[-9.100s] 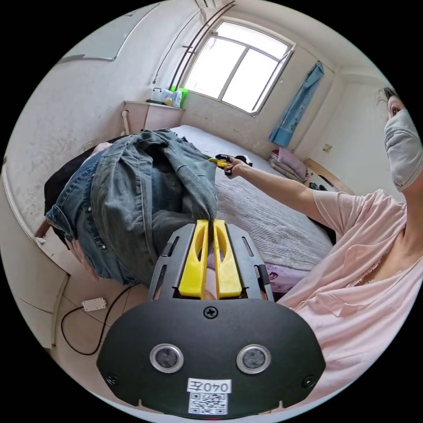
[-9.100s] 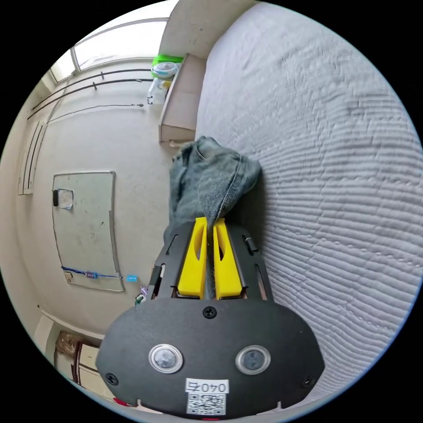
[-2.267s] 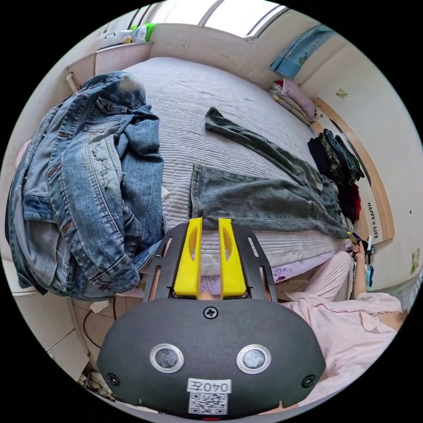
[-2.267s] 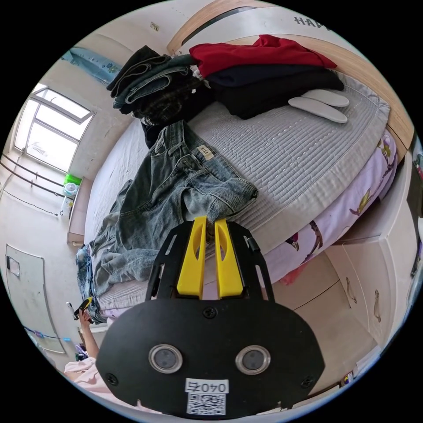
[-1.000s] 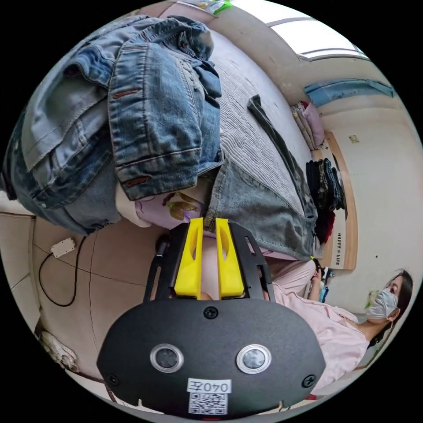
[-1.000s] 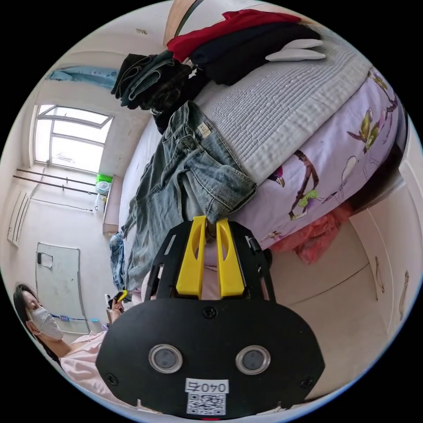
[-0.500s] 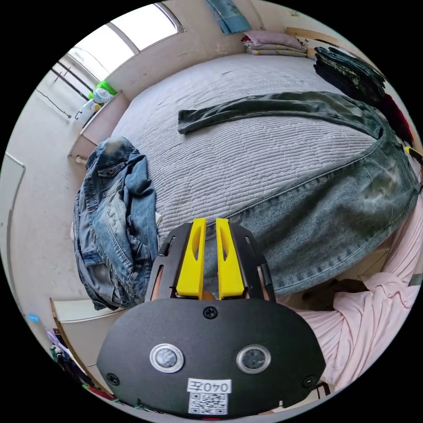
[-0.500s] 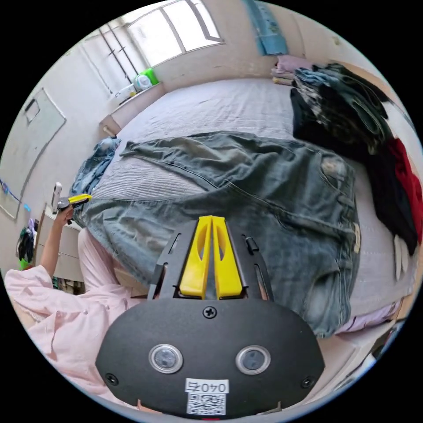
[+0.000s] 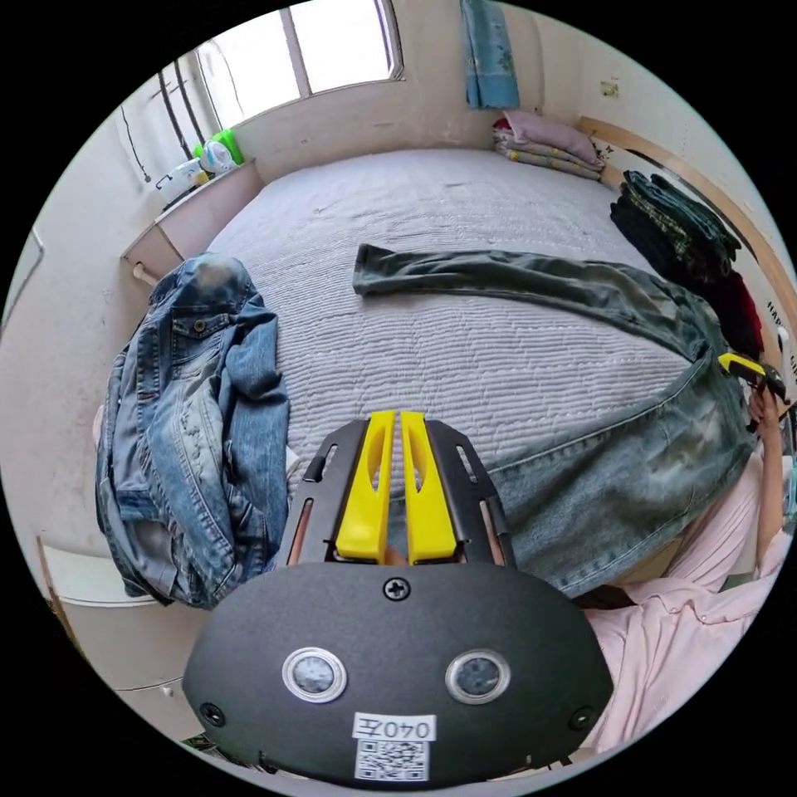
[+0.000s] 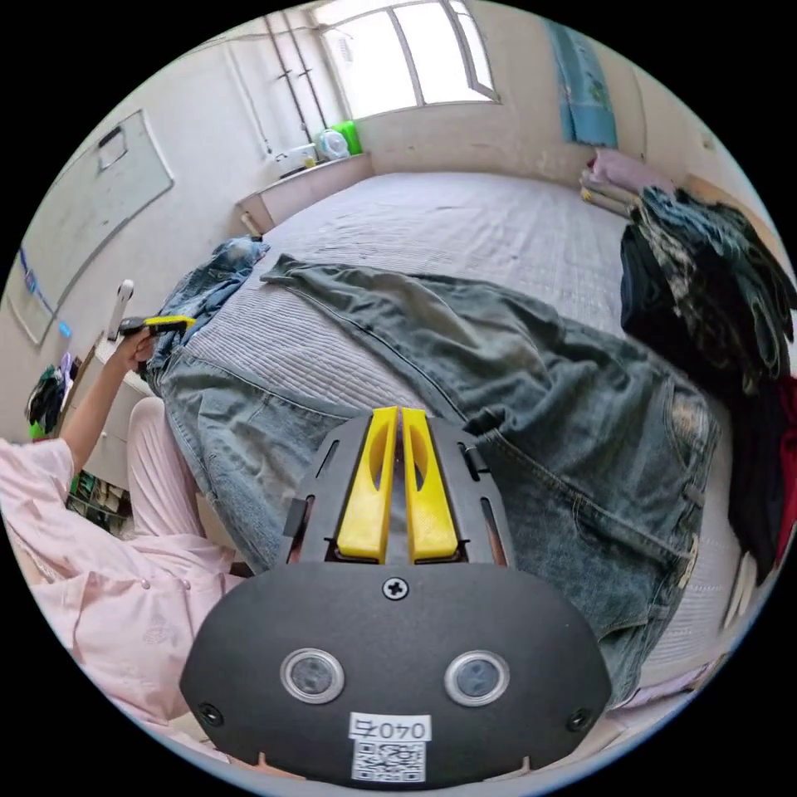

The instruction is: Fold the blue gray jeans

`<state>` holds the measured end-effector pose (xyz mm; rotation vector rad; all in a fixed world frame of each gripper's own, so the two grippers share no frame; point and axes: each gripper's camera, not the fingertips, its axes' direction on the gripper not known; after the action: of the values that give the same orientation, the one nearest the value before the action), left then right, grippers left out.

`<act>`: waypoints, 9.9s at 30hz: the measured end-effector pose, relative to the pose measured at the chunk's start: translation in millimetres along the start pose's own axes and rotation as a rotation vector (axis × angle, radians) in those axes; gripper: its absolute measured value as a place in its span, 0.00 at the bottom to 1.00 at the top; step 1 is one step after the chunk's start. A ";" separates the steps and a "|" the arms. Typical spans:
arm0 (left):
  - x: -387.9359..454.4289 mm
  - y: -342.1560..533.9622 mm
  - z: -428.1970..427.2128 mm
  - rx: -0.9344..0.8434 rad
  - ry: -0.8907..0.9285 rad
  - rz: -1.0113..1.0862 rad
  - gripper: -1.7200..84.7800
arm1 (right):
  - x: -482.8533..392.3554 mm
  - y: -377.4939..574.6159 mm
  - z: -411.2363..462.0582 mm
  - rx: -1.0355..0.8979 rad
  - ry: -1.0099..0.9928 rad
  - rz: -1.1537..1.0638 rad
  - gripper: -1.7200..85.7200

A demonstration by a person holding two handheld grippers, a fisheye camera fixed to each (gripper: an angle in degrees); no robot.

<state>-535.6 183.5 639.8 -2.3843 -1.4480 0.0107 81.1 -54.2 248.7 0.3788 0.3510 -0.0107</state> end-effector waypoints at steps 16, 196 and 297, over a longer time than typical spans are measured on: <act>-145.0 -197.0 160.4 0.018 0.103 -0.275 0.08 | -78.1 -120.8 124.9 -0.136 0.076 -0.332 0.12; -45.2 17.4 451.8 0.112 -0.162 0.099 0.01 | 138.3 -17.8 -69.6 0.092 0.326 0.196 0.01; -64.8 147.4 55.7 -0.100 -0.137 0.065 0.01 | -123.4 -114.9 94.7 -0.420 0.056 -0.438 0.01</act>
<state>-450.2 82.5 532.4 -2.5554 -1.4616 0.1228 -12.0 -202.3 331.3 -0.1186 0.4746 -0.3501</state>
